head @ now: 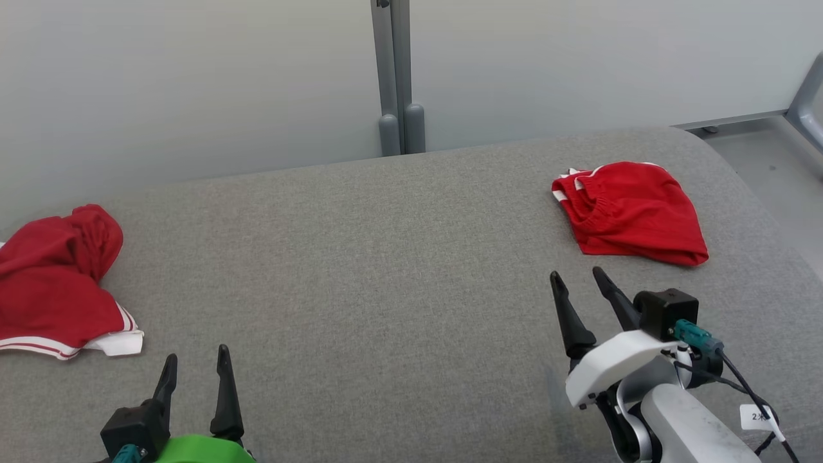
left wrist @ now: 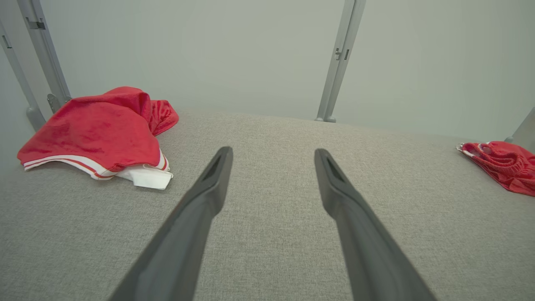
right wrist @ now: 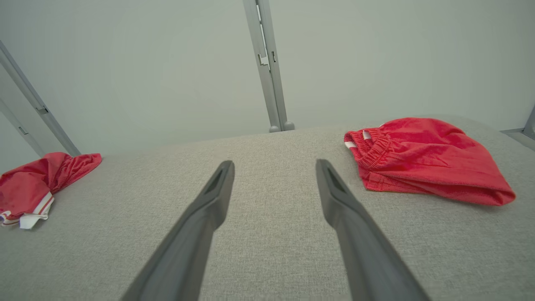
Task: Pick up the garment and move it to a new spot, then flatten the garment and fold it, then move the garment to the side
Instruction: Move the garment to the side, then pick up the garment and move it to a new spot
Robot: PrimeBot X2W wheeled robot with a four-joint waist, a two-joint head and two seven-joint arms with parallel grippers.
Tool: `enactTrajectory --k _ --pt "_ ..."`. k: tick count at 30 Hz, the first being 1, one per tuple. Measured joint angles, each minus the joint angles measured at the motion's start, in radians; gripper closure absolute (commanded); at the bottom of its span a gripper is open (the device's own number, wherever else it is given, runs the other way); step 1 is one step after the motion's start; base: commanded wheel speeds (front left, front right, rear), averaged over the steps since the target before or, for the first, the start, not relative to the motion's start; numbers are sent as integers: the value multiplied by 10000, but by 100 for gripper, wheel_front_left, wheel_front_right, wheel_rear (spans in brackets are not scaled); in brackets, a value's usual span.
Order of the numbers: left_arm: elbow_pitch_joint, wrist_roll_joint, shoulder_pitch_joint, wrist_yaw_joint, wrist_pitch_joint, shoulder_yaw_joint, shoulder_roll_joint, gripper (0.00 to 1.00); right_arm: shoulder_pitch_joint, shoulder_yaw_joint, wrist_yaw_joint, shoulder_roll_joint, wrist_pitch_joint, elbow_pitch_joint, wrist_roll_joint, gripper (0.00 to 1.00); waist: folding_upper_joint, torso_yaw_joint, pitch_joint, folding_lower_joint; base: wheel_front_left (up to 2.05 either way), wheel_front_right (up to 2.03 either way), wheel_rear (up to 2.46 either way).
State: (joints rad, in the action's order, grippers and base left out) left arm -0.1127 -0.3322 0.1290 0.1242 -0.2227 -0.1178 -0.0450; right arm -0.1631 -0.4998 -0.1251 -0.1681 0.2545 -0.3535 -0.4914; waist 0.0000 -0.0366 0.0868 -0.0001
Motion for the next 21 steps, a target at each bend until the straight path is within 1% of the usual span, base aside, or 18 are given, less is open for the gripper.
enactTrajectory --k 8,21 --pt "161 23 157 0 -82 -31 0 0 523 245 0 115 0 303 268 0 0 6 6 0 0 0 0" --pt "244 23 245 0 -84 -29 -2 0 895 543 -2 351 0 717 715 0 0 76 -45 0 0 0 0"
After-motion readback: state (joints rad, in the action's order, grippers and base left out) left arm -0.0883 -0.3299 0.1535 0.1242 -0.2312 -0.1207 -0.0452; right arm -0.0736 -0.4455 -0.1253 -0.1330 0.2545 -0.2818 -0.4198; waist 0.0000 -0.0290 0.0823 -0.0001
